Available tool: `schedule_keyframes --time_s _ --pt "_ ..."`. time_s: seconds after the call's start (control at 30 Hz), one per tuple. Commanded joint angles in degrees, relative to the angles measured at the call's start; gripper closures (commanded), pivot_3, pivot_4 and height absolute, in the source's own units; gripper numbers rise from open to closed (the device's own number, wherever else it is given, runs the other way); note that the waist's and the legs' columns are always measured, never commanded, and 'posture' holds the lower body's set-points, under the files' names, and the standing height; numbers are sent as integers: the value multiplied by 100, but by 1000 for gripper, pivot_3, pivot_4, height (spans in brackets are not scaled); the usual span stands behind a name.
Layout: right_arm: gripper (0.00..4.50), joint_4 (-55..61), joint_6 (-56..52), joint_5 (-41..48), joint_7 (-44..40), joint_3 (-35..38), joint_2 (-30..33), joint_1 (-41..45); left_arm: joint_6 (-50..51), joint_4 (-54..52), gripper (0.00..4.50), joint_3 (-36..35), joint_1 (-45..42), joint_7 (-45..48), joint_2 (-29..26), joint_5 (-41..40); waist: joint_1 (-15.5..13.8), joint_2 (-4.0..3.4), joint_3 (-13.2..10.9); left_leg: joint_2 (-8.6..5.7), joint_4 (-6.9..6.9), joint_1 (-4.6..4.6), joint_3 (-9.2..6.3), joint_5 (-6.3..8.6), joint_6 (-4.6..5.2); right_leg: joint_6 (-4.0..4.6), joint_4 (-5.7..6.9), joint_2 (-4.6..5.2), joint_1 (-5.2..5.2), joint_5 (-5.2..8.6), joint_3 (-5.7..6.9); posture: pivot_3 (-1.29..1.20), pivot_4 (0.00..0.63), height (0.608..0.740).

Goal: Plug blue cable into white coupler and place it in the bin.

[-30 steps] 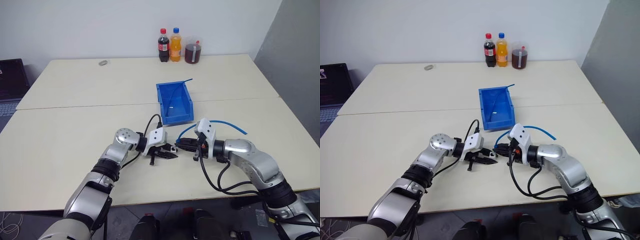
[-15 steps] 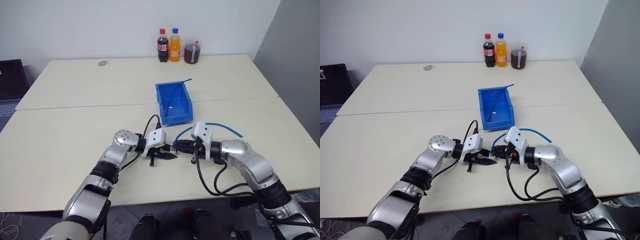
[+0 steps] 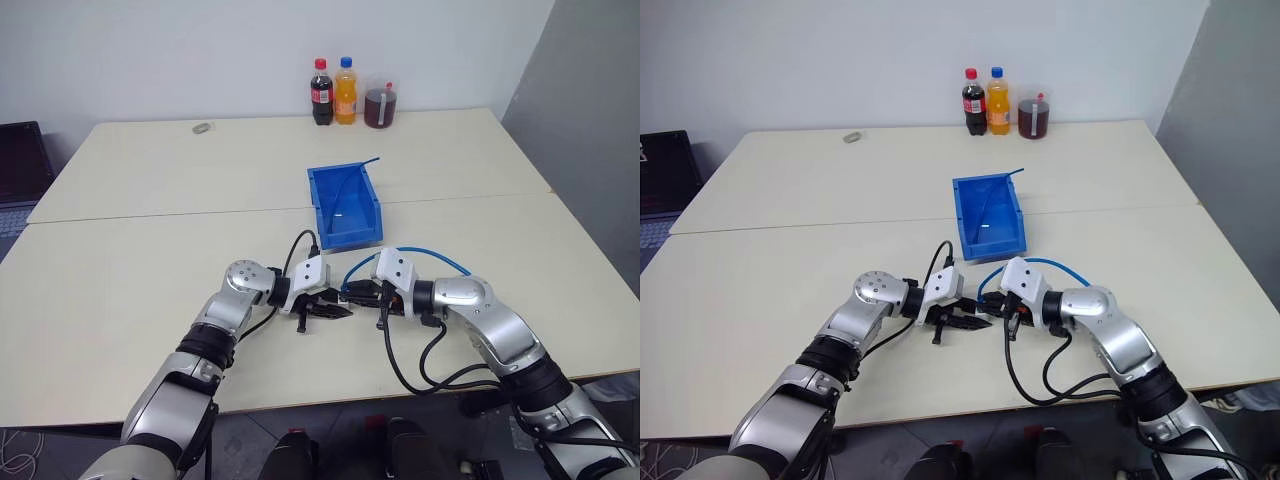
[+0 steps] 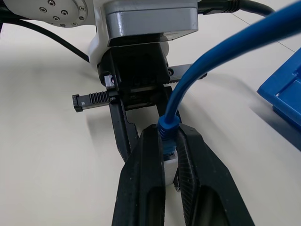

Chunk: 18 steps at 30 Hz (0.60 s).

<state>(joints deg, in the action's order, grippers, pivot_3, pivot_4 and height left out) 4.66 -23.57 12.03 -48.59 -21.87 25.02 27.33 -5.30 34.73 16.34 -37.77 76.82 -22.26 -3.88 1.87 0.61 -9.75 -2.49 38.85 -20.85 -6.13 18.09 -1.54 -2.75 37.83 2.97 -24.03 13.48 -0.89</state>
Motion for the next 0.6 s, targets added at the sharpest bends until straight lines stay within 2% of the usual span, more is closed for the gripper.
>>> schedule_keyframes --time_s 0.03,0.47,0.5,0.6 --pt "4366 -221 -138 -236 -75 -186 30 -117 -29 -300 3712 -55 -83 46 50 -113 0 0 0 0 0 0 0 0 0 0 1 0 0 0 0 0 150 740" --pt "4366 -529 47 -440 -126 -198 36 -440 -157 -303 3712 -128 -93 -125 76 -100 -7 0 2 -2 2 3 0 0 0 0 3 1 4 0 0 0 150 740" --pt "4366 -508 -66 -341 -93 -110 -17 -410 -90 -328 3362 -153 -86 -94 71 -150 -7 0 2 -2 2 3 -1 0 0 0 3 1 4 0 0 0 150 740" --pt "4366 -366 -435 6 -4 218 -182 -318 13 -478 2781 -229 -47 -72 14 -254 -7 1 3 -2 3 4 -1 0 0 0 4 1 5 0 0 0 150 740"
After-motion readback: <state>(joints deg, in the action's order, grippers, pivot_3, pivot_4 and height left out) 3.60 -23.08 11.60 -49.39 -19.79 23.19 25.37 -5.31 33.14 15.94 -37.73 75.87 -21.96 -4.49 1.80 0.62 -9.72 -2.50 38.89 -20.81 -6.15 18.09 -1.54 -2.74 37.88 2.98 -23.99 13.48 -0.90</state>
